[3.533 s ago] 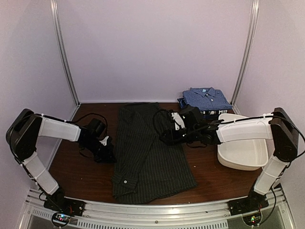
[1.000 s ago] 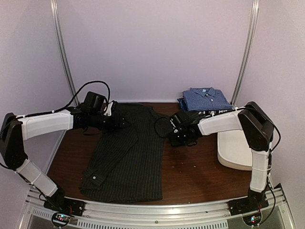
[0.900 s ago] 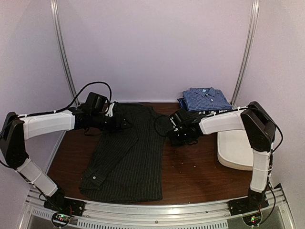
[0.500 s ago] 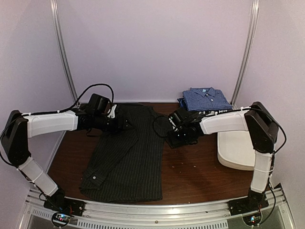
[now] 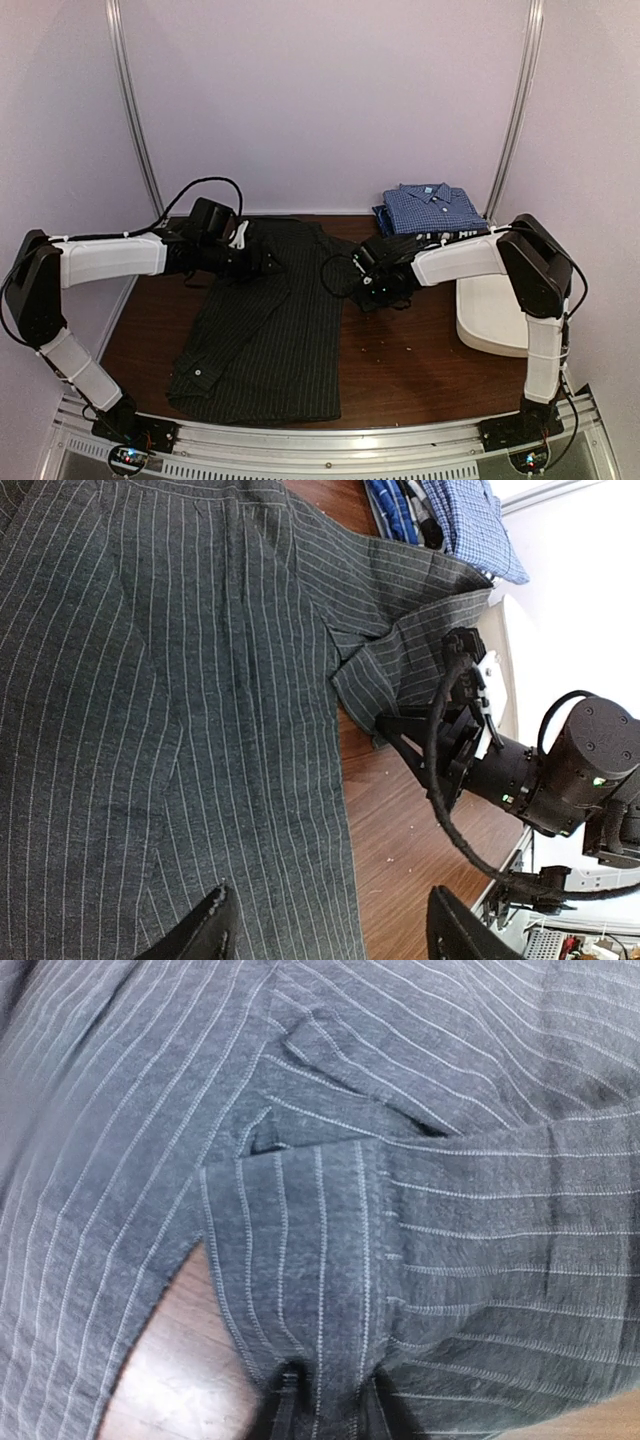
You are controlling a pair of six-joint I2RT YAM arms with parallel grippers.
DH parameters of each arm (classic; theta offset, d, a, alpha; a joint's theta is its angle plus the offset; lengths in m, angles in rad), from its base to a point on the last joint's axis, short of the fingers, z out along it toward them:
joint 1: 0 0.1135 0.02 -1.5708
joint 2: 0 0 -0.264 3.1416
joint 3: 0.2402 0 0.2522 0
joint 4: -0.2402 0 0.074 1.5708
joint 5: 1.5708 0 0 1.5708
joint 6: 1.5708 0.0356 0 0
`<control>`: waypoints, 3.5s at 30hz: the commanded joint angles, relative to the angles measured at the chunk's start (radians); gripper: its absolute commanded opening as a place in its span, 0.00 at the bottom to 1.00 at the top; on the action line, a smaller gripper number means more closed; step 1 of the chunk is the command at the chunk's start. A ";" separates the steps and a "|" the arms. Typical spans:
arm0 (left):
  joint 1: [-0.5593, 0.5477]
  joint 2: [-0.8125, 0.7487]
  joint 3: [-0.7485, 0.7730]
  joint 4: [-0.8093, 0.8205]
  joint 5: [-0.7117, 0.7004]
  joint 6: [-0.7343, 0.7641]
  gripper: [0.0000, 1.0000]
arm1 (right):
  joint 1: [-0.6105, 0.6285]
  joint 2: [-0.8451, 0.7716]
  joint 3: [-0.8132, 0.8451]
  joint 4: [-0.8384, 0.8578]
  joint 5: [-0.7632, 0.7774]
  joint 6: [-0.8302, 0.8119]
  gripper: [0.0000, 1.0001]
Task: Fold and stack the long sleeve shirts
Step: Pick up the sleeve from the center of the board, then pass from the right arm to the left, then move the right arm to the center of the board with the 1/3-folded shirt.
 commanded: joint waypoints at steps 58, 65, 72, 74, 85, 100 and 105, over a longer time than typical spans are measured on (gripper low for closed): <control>0.142 0.095 0.388 -0.105 0.040 0.060 0.00 | -0.037 -0.364 -0.152 0.257 -0.307 0.153 0.63; 0.294 0.011 0.356 -0.204 0.038 0.129 0.00 | -0.072 -0.346 -0.197 0.290 -0.309 0.162 0.65; 0.379 -0.038 0.302 -0.250 0.033 0.164 0.00 | -0.077 -0.222 -0.154 0.337 -0.315 0.176 0.65; 0.386 -0.041 0.294 -0.253 0.029 0.166 0.00 | -0.077 -0.178 -0.127 0.348 -0.320 0.183 0.64; 0.423 -0.092 0.283 -0.281 -0.016 0.173 0.00 | -0.079 0.029 0.038 0.361 -0.338 0.214 0.58; 0.424 -0.079 0.260 -0.262 0.046 0.181 0.00 | -0.082 0.167 0.128 0.321 -0.308 0.215 0.15; 0.423 -0.063 0.236 -0.230 0.095 0.167 0.00 | -0.132 0.185 0.176 0.267 -0.296 0.196 0.00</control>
